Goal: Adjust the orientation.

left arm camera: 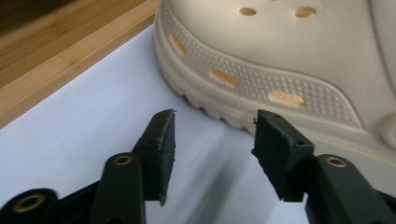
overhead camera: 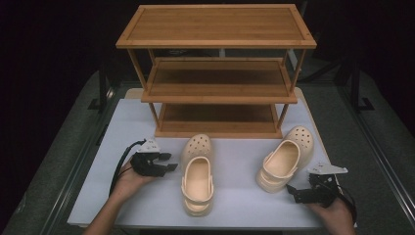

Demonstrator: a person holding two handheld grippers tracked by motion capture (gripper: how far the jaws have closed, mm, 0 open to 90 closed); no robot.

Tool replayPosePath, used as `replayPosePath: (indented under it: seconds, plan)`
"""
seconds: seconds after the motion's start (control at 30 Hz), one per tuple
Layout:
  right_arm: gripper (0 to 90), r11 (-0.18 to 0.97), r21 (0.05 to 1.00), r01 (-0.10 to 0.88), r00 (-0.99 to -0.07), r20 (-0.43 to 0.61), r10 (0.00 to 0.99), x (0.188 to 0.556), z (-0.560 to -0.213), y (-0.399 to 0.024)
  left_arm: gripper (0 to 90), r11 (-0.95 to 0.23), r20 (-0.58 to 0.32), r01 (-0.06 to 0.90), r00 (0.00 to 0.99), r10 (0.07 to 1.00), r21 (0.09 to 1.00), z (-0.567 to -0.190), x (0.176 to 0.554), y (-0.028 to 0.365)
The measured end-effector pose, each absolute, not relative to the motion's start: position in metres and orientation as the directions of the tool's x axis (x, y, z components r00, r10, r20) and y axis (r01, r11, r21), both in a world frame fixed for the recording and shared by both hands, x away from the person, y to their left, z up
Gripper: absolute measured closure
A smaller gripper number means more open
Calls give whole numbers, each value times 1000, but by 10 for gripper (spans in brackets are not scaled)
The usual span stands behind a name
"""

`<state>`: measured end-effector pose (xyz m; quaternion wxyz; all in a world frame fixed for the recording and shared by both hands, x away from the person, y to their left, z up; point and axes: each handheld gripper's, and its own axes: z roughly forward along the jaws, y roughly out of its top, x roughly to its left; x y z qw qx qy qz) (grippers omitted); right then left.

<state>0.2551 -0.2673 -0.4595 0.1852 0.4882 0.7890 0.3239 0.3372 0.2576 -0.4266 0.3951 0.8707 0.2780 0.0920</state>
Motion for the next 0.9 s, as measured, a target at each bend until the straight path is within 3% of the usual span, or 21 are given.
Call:
replayPosePath:
  seconds: [0.3,0.6,0.67,0.9]
  plan:
    - [0,314,692,650,-455,24,890,255,-460,-267,170,-532,-37,462,778,627,710,-420,322,284]
    - [0,314,692,650,-455,23,890,255,-459,-267,76,-519,-4,499,723,690,694,-423,306,305]
    - [0,315,692,650,-455,22,890,255,-459,-267,21,-513,-7,517,709,705,686,-426,302,312]
    - [0,318,689,651,-455,19,890,255,-459,-267,0,-507,20,518,686,728,689,-442,287,332]
